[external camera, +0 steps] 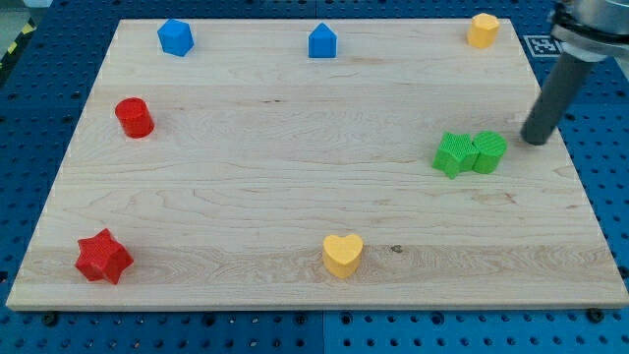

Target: Push the yellow hexagon to the top of the green blocks

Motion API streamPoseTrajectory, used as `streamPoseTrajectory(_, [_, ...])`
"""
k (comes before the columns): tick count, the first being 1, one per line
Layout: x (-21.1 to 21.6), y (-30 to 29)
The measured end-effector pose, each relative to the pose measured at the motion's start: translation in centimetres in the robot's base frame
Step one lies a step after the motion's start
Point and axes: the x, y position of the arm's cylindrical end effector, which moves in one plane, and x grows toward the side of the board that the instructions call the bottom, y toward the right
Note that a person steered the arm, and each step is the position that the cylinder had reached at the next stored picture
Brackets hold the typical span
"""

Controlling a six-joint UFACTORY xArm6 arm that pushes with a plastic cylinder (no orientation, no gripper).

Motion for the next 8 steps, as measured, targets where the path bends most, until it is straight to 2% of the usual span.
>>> streamPoseTrajectory(1, [1.8, 1.5])
streamPoseTrajectory(3, [1.6, 1.5])
streamPoseTrajectory(5, [-2.1, 1.5])
streamPoseTrajectory(6, [-2.6, 1.5])
streamPoseTrajectory(8, [-7.0, 1.3])
